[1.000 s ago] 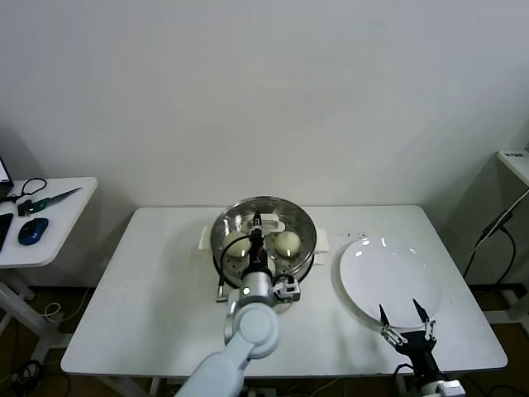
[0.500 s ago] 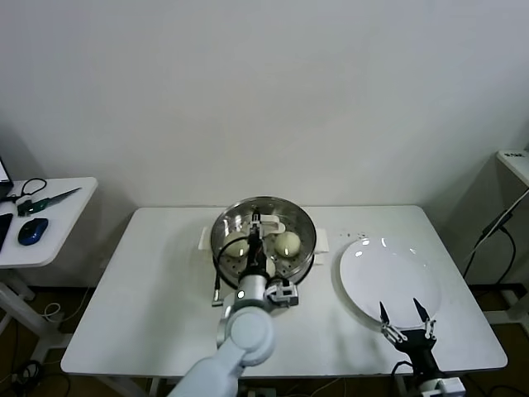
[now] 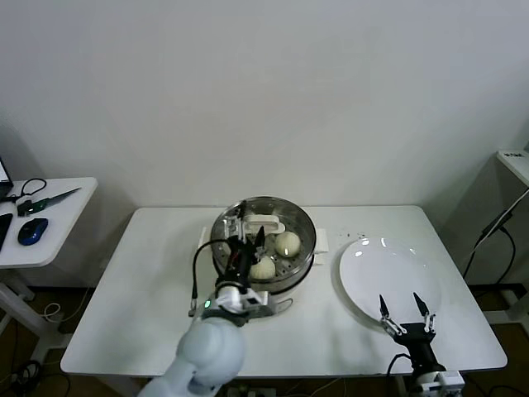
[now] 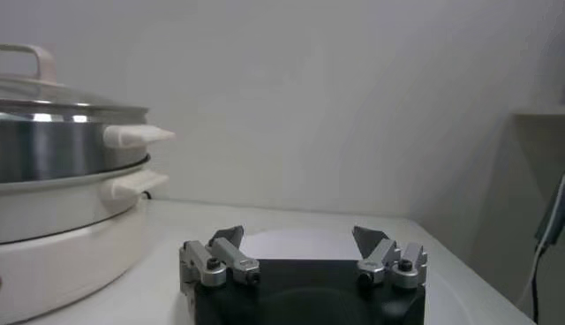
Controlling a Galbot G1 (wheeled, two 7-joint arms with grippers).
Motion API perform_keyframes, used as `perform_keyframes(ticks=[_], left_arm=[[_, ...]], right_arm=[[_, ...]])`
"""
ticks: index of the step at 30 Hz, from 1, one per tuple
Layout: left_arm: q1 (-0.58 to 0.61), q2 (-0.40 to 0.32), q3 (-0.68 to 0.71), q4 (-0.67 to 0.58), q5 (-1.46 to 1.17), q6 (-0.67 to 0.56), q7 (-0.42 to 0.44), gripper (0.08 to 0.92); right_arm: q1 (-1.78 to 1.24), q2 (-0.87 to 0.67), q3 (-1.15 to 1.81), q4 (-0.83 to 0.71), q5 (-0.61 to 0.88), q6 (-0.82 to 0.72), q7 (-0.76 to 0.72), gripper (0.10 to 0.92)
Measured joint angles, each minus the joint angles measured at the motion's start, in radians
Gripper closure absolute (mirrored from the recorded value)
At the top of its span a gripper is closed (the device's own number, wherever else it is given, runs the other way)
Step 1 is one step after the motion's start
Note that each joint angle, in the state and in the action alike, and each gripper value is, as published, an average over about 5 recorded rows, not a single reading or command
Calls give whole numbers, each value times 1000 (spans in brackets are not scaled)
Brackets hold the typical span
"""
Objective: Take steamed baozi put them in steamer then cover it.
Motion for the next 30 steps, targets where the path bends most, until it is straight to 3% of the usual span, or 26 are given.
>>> perform_keyframes(ticks=[8,15,22,30], left_arm=[[145,37,-269,-34,-434,-230,-100,177],[253,47,-463,49,-753,-429,-151,177],[337,43,-540,169,-944,-579,-181,177],[389,37,-567,263,-1059,-669,-190,177]], right_arm=[[15,-8,-18,-5,9,17,11,203],[28,-7,-32,-24,12,36,19,203],[34,-6,-40,-42,20,52,26,203],[38,-6,-48,-50,24,64,29,203]])
